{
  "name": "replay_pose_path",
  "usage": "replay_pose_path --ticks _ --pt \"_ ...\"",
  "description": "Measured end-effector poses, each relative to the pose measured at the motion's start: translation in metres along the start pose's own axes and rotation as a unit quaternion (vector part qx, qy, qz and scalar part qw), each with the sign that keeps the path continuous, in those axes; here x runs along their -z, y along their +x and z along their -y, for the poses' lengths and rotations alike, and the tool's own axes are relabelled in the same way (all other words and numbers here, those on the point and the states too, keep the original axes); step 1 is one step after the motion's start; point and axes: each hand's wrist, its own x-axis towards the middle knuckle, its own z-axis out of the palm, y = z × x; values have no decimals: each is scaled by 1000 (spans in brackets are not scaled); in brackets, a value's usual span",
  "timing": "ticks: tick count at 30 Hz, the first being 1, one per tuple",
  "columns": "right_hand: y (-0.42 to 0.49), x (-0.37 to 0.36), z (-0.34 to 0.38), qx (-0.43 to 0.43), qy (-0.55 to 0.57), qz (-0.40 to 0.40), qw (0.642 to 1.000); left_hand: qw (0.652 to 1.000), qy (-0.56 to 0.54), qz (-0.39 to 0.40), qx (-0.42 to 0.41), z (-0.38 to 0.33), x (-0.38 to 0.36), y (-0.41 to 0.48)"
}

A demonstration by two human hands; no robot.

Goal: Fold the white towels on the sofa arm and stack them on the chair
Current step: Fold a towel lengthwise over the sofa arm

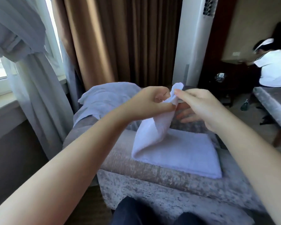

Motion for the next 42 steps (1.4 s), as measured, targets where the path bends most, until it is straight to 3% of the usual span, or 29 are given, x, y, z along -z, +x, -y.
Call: replay_pose_path --ticks 3,6,9,12,16,23,31,34,35,37,40,42 --pt "3 17 -21 2 -53 -85 995 993 -71 93 22 4 -14 4" --pt "3 33 -50 -22 -66 -121 990 993 -76 78 50 30 -24 5" --pt "2 45 -90 -87 -34 -123 988 997 56 20 46 70 -45 3" --pt "-3 53 -111 -162 6 -139 977 984 176 30 21 100 -71 -6" --pt "-8 47 -126 -238 75 -152 956 967 253 30 26 119 -106 -13" --pt "0 43 -143 -87 -136 -205 965 931 362 40 -7 122 -121 -24" --pt "-7 31 -157 -107 -366 -202 902 913 403 48 -43 115 -122 -24" --pt "-13 25 -144 55 -422 -239 873 915 394 42 -73 102 -133 -22" --pt "-14 21 -142 109 -422 -222 872 918 386 40 -76 99 -138 -20" --pt "-11 18 -150 120 -459 -152 867 919 384 45 -74 97 -147 -16" --pt "-9 23 -175 -24 -430 -51 901 909 404 52 -86 101 -160 -14" --pt "-7 28 -186 -80 -355 -40 930 906 409 53 -92 103 -163 -15"
